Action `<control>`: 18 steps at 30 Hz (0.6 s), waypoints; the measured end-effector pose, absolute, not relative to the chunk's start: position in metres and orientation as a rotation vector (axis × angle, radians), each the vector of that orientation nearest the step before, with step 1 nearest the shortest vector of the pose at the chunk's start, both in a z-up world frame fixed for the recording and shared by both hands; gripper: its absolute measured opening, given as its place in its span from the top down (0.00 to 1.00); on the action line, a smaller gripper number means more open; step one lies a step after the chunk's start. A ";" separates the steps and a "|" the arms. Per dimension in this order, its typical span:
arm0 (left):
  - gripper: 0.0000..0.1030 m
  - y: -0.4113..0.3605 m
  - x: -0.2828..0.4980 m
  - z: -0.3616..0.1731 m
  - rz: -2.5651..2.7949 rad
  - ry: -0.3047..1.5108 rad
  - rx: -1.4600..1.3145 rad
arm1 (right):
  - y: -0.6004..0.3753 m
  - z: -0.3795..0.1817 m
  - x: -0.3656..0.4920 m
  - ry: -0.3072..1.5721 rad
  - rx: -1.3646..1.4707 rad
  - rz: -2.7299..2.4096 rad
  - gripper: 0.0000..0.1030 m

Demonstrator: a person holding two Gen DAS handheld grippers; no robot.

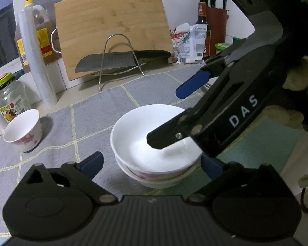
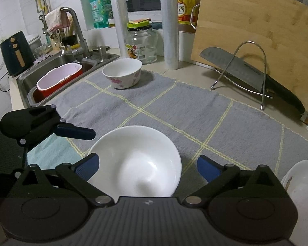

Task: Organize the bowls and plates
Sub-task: 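Withdraw the right tool up from the stacked bowls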

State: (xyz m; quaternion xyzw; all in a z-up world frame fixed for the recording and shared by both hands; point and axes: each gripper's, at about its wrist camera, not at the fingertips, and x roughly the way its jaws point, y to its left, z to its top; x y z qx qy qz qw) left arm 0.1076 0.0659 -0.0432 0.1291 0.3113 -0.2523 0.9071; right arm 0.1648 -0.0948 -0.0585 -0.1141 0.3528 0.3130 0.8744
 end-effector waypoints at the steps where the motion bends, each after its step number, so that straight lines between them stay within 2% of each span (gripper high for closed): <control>1: 0.02 0.069 0.107 -0.042 -0.523 0.640 0.259 | -0.093 -0.058 0.164 0.729 -0.242 0.644 0.00; 18: 0.02 0.126 0.100 -0.032 -0.364 0.585 0.157 | -0.065 -0.042 0.154 0.688 -0.248 0.584 0.00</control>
